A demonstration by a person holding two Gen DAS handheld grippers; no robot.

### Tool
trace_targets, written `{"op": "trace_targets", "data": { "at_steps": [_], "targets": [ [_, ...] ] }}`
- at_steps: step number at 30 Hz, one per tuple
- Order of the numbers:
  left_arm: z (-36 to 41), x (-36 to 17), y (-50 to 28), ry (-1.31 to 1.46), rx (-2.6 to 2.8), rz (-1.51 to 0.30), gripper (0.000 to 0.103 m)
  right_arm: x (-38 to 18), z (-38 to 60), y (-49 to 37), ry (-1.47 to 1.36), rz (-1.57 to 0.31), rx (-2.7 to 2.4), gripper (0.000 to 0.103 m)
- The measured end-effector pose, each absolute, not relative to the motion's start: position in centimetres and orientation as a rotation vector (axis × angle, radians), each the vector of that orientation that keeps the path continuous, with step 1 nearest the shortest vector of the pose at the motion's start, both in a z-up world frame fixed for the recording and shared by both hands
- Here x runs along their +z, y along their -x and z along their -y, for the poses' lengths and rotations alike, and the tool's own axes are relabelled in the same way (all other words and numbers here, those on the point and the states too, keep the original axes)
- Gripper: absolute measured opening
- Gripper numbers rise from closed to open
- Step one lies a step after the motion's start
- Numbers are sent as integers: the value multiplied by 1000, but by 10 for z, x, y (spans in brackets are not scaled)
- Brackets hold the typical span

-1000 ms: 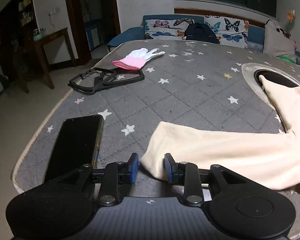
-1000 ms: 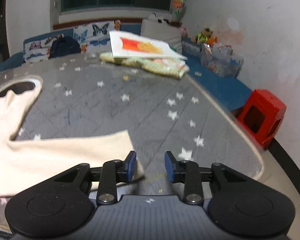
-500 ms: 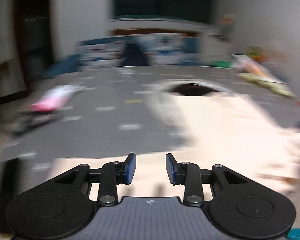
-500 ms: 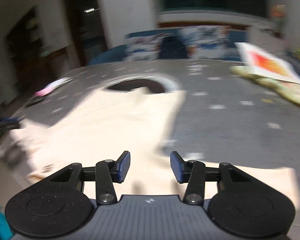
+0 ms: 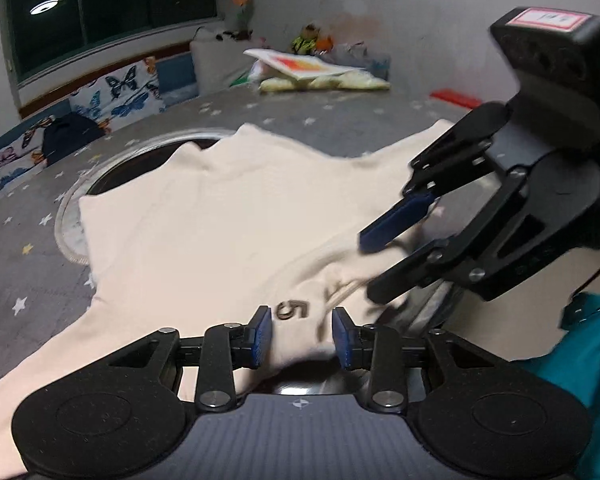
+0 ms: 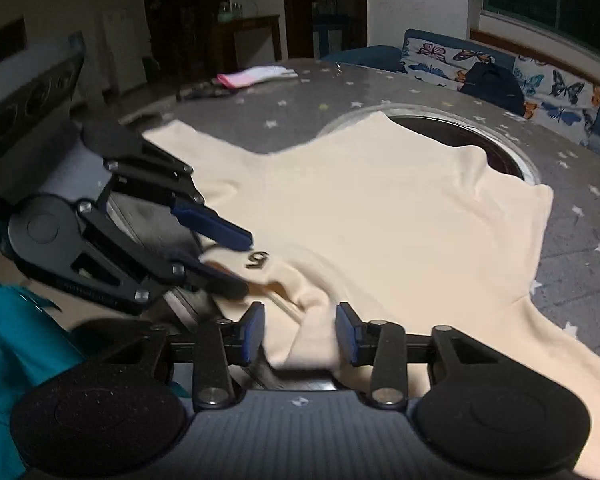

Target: Fold clothes

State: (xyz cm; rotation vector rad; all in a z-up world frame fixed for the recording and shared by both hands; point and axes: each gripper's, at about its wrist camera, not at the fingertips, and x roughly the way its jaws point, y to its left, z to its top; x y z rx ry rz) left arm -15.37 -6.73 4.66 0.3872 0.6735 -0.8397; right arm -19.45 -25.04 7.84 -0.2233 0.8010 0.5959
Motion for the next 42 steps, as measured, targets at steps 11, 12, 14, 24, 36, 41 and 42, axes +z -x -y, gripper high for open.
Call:
{"op": "trace_targets", "data": {
  "at_steps": [11, 12, 14, 24, 36, 41, 42],
  "targets": [
    [47, 69, 157, -226, -865, -545, 13, 94, 273, 196, 167, -751, 532, 3],
    [45, 69, 159, -231, -874, -540, 13, 96, 277, 196, 160, -756, 532, 2],
    [45, 62, 162, -267, -894, -556, 13, 91, 279, 195, 152, -803, 559, 2],
    [45, 48, 165, -353, -971, -612, 18, 97, 281, 183, 77, -782, 612, 10],
    [37, 84, 90, -215, -754, -603, 23, 85, 278, 148, 89, -788, 638, 13],
    [55, 83, 24, -223, -548, -634, 24, 105, 313, 101, 89, -705, 446, 22],
    [58, 81, 10, -226, -517, -636, 26, 106, 321, 88, 82, -696, 406, 23]
  ]
}}
